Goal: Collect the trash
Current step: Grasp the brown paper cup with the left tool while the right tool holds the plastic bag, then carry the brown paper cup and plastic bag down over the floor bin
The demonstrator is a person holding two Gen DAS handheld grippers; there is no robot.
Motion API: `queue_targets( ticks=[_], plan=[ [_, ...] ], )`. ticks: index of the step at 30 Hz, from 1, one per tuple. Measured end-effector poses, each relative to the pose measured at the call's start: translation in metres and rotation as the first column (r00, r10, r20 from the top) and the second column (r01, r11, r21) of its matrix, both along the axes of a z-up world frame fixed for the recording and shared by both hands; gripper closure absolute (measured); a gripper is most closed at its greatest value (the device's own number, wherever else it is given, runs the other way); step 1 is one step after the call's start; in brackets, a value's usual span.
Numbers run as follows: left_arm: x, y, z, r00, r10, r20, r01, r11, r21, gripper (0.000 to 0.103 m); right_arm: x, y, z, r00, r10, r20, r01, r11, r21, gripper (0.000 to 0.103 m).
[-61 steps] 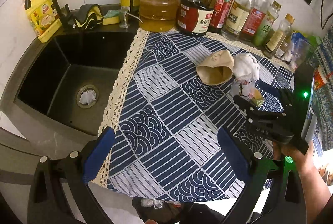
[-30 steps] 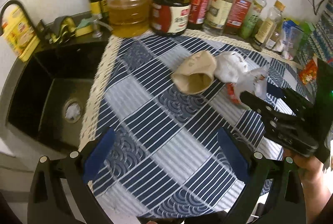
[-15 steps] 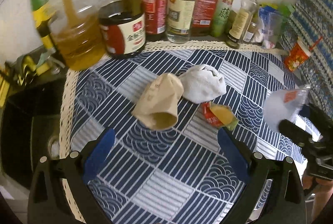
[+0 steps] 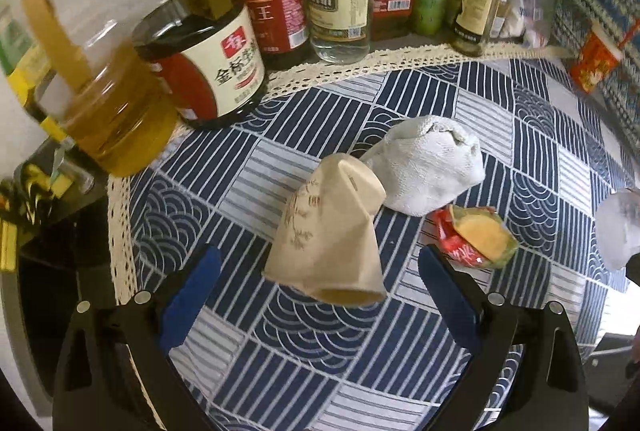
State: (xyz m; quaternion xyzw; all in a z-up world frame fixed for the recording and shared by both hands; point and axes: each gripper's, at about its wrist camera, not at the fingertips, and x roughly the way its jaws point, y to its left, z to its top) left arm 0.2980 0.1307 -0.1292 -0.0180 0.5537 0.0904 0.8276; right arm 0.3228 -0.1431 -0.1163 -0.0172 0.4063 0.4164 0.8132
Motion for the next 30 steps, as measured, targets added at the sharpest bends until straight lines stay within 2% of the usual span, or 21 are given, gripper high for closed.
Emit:
queue_targets(
  ticks=[4,10,11,12,14,21,30],
  plan=[
    [0.008,0.006,-0.013,0.999,-0.024,-0.041,0.024,1.000,-0.004,0.007,0.000,-0.005,-0.008,1.000,-0.018,-0.018,0.018,1.000,-0.010,0.034],
    [0.012,0.016,-0.022,0.998,-0.022,-0.054,0.020,0.999,-0.038,0.009,0.000,-0.010,-0.012,0.998,-0.044,-0.033,0.044,0.999,-0.002,0.034],
    [0.012,0.016,-0.024,0.998,-0.031,-0.059,0.028,0.998,-0.047,0.013,-0.001,-0.010,-0.012,0.998,-0.045,-0.034,0.045,0.999,-0.001,0.034],
    [0.012,0.015,-0.025,0.997,-0.040,-0.064,0.037,0.998,-0.053,0.026,-0.002,-0.010,-0.011,0.998,-0.045,-0.033,0.045,0.999,0.000,0.034],
    [0.012,0.013,-0.028,0.996,-0.056,-0.074,0.052,0.997,-0.056,0.040,-0.004,-0.010,-0.010,0.999,-0.044,-0.032,0.044,0.999,-0.001,0.034],
    [0.004,0.011,-0.025,0.996,-0.065,-0.054,0.062,0.997,-0.053,0.042,-0.008,-0.011,-0.009,0.998,-0.048,-0.032,0.048,0.999,0.000,0.034],
    [-0.014,0.009,-0.005,0.998,-0.058,-0.013,0.057,0.996,-0.067,0.042,-0.022,-0.009,-0.003,0.999,-0.041,-0.020,0.041,0.999,0.000,0.034]
  ],
)
